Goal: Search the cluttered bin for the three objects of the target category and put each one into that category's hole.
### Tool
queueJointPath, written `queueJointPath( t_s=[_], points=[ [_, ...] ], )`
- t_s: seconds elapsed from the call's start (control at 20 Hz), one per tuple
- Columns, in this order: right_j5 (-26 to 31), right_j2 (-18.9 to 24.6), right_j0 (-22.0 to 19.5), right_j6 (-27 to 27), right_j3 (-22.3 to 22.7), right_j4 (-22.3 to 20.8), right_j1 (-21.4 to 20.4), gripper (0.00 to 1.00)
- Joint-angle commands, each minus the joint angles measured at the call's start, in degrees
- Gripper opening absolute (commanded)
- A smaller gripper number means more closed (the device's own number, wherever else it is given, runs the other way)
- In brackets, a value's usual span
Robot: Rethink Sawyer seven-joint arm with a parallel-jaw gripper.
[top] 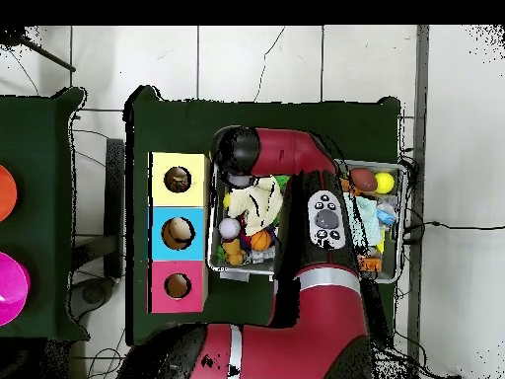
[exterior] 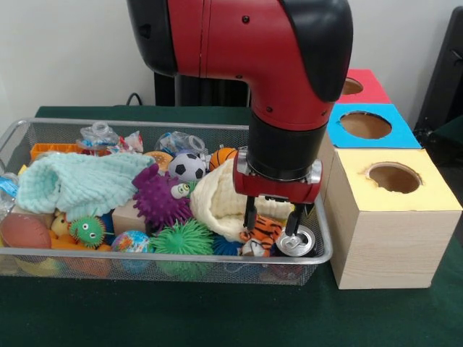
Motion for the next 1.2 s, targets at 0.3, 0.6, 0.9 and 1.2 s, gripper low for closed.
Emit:
queueJointPath(
  t_s=[0.3, 0.6, 0.9, 1.2],
  points=[
    [0.90, 2.49, -1.70, -6.58, -0.02, -4.47, 1.61, 1.00],
    [0.75, 2.61, -1.88, -7.04, 0.12, -4.57, 1.58, 1.00],
    [1.85, 2.64, -1.64, -7.18, -1.33, -4.55, 2.11, 1.00],
    [2.85, 2.53, -1.60, -7.72, -0.57, -4.53, 1.12, 1.00]
  ],
)
